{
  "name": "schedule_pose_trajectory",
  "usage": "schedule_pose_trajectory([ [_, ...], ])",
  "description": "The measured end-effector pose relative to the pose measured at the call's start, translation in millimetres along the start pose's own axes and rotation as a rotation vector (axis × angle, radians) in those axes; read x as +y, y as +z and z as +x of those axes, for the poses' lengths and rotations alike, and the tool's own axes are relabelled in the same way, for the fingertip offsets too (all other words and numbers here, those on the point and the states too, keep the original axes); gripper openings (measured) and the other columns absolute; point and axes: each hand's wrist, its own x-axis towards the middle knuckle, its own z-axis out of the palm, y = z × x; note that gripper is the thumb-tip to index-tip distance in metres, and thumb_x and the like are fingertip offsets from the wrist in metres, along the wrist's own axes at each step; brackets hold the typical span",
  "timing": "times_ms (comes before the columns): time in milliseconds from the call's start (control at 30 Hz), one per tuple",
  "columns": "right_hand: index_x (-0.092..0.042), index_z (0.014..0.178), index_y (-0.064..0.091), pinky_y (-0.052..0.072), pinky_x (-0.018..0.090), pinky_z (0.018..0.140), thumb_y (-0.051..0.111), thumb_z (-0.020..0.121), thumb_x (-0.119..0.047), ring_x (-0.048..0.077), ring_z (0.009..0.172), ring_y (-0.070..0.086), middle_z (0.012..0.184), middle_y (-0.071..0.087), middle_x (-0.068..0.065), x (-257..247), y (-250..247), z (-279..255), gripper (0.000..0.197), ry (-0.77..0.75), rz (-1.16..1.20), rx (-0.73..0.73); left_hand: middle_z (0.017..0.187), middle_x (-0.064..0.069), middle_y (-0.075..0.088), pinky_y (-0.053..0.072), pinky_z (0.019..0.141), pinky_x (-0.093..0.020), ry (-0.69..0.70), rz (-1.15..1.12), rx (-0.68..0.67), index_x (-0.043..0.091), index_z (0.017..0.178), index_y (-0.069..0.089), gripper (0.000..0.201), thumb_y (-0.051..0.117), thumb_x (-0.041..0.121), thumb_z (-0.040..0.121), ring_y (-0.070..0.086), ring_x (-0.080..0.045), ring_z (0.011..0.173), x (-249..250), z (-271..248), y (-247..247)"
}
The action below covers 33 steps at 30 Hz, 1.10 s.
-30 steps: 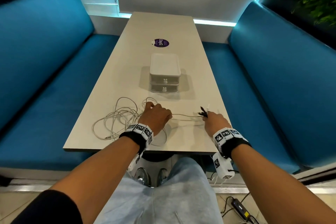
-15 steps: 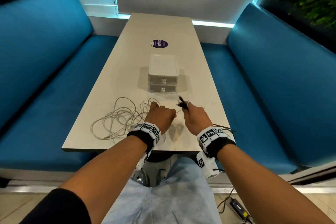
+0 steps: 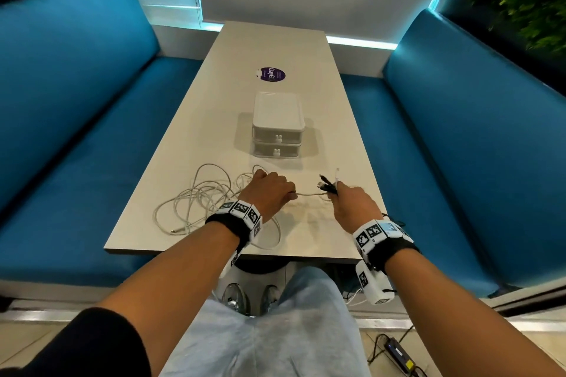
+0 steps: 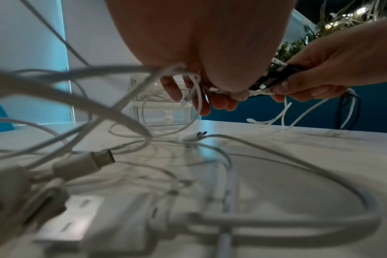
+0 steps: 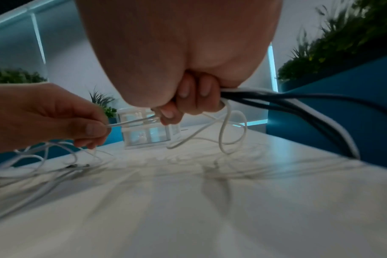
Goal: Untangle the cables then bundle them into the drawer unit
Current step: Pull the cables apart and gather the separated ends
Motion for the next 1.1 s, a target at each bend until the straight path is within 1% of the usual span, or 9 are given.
schedule_pose_trajectory([
  [100,-0.012,0.115,0.051,0.042,0.035,0.066,0.037,0.103,-0.033,0.029,0.076,0.051,0.100,0.062,0.013,7.1,-2.1,-1.4,0.028,0.075,-0.081,0.003,0.096,0.006,0.065,0.026,0.095,-0.041,0.024,0.002,0.016,0.030,0.110,0.059,0.027,0.033,0.037,0.106,0.059,-0.020,0.094,7.7,0.8,-0.8],
  [200,-0.012,0.116,0.050,0.041,0.036,0.066,0.036,0.103,-0.029,0.033,0.083,0.057,0.101,0.061,0.014,1.8,-1.5,-0.4,0.025,0.125,-0.058,0.043,0.089,0.005,0.068,0.022,0.098,-0.043,-0.003,0.049,0.052,0.028,0.104,0.060,0.028,0.033,0.036,0.105,0.062,-0.020,0.088,22.2,2.8,-2.1],
  [333,-0.013,0.118,0.052,0.051,0.041,0.071,0.038,0.102,-0.032,0.039,0.088,0.063,0.099,0.065,0.017,-19.3,0.1,-2.3,0.028,-0.004,0.075,0.093,0.084,-0.001,0.070,0.023,0.093,-0.041,-0.004,0.014,0.047,0.024,0.103,0.060,0.031,0.033,0.038,0.105,0.063,-0.025,0.080,37.4,4.7,-2.8],
  [467,-0.013,0.107,0.056,0.053,0.043,0.074,0.041,0.101,-0.033,0.036,0.087,0.063,0.096,0.065,0.014,-29.0,6.3,-2.1,0.026,-0.090,0.132,0.024,0.090,-0.001,0.069,0.023,0.093,-0.039,-0.031,-0.063,0.064,0.023,0.108,0.053,0.026,0.034,0.040,0.104,0.060,-0.026,0.087,37.4,-1.8,-6.6],
  [600,-0.014,0.113,0.052,0.048,0.037,0.069,0.038,0.101,-0.035,0.034,0.088,0.062,0.100,0.062,0.013,-14.9,12.0,-3.5,0.028,-0.068,-0.119,-0.056,0.099,-0.002,0.070,0.028,0.098,-0.037,-0.139,-0.209,0.040,0.021,0.121,0.048,0.035,0.042,0.049,0.101,0.054,-0.028,0.100,21.5,-12.1,-9.9],
  [733,-0.011,0.114,0.055,0.043,0.035,0.069,0.039,0.096,-0.014,0.032,0.097,0.064,0.109,0.063,0.012,18.7,6.9,-5.7,0.024,0.182,-0.239,-0.072,0.114,-0.001,0.065,0.031,0.099,-0.039,-0.123,-0.233,0.030,0.020,0.120,0.052,0.024,0.040,0.033,0.104,0.056,-0.024,0.108,3.1,-19.6,-16.5],
  [867,-0.010,0.120,0.056,0.047,0.039,0.073,0.039,0.096,-0.011,0.034,0.100,0.063,0.110,0.064,0.014,53.2,-4.8,-11.7,0.030,0.446,-0.149,0.033,0.122,-0.002,0.064,0.037,0.099,-0.038,-0.128,-0.298,0.065,0.017,0.130,0.051,0.031,0.038,0.015,0.102,0.057,-0.026,0.109,-17.3,-27.1,-25.2],
  [1000,-0.013,0.140,0.040,0.048,0.046,0.086,0.038,0.098,-0.015,0.042,0.112,0.057,0.117,0.062,0.022,56.2,-9.0,-11.4,0.042,0.457,0.041,0.123,0.128,-0.001,0.062,0.045,0.096,-0.040,-0.176,-0.384,0.153,0.018,0.133,0.052,0.042,0.041,0.002,0.095,0.059,-0.028,0.110,-30.3,-30.6,-33.0],
  [1100,-0.006,0.121,0.054,0.048,0.039,0.079,0.039,0.100,-0.023,0.038,0.100,0.058,0.115,0.061,0.023,35.8,-4.3,-2.7,0.030,0.386,0.189,0.052,0.125,-0.003,0.057,0.046,0.091,-0.042,-0.173,-0.376,0.147,0.017,0.128,0.053,0.042,0.044,-0.004,0.093,0.059,-0.029,0.104,-32.4,-30.1,-33.5],
])
